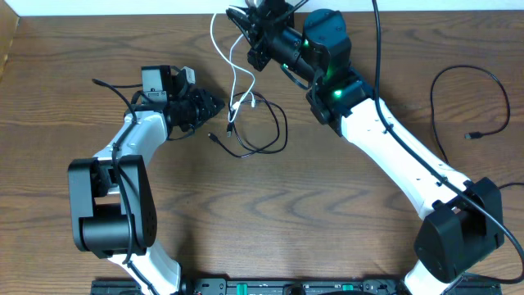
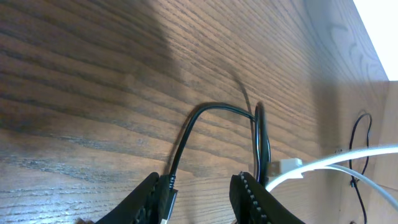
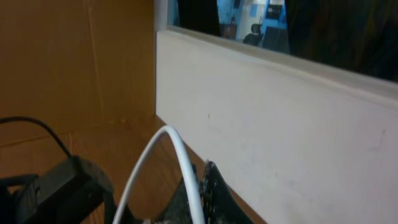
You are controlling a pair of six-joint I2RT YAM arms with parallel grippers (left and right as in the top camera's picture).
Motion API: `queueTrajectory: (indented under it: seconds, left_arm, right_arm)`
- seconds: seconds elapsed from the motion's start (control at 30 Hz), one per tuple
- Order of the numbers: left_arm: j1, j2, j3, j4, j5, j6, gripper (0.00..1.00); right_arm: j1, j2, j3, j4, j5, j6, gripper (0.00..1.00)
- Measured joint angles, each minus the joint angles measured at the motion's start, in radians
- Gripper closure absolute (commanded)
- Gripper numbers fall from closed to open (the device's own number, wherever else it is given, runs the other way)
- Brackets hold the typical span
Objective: Untangle cables
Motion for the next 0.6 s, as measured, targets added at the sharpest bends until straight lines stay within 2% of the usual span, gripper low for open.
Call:
queueTrajectory:
  seconds: [0.2, 0.37, 0.43, 0.53, 0.57, 0.6]
  left_arm:
    - [0.0, 0.0, 0.0, 0.0, -0.006, 0.0, 0.46]
    - [0.0, 0.0, 0.0, 0.0, -0.007, 0.0, 0.44]
    - [0.0, 0.0, 0.0, 0.0, -0.007, 0.0, 0.39]
    - [0.0, 0.0, 0.0, 0.002, -0.007, 0.0, 0.38]
    - [0.0, 0.0, 0.0, 0.006, -0.007, 0.0, 0.37]
    - [0.0, 0.0, 0.0, 0.013, -0.007, 0.001, 0.3]
  right_arm:
    - [0.0, 0.0, 0.0, 0.021, 0.0, 0.0, 0.99]
    - [0.0, 0.0, 0.0, 0.025, 0.0, 0.0, 0.99]
    - [0.0, 0.0, 0.0, 0.026, -0.001, 0.0, 0.99]
    - [0.0, 0.0, 0.0, 0.026, -0.004, 0.002, 0.99]
    - [0.0, 0.0, 0.0, 0.025, -0.01, 0.004, 0.99]
    - [0.0, 0.0, 0.0, 0.021, -0.019, 0.004, 0.99]
